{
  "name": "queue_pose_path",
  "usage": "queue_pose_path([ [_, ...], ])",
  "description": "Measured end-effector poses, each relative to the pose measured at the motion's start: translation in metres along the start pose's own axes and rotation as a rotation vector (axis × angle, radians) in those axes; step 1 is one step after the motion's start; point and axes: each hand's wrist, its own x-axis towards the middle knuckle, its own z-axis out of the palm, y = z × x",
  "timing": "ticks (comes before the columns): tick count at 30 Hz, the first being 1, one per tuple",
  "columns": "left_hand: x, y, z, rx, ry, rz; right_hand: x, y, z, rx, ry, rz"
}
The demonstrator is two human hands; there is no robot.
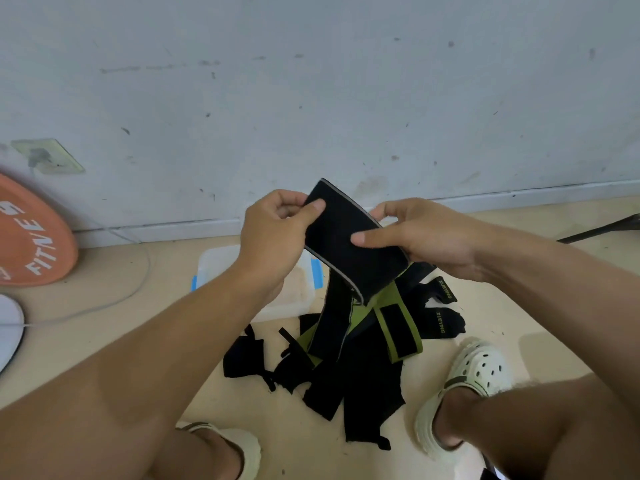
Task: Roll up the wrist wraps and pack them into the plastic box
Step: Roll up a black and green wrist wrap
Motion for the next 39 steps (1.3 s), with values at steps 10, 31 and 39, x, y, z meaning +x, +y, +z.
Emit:
queue_pose_path([
  [10, 0.015, -0.004, -0.011, 0.050, 0.210, 0.041, -0.002, 0.005, -0.014, -0.196, -0.263, 0.040],
  [31, 0.022, -0.001, -0.019, 0.045, 0.290, 0.083, -0.003, 0.003, -0.007, -0.193, -0.305, 0.108],
  [39, 0.022, 0.003, -0.022, 0.073, 0.322, 0.088, -0.007, 0.003, -0.005, -0.133, -0.241, 0.134],
])
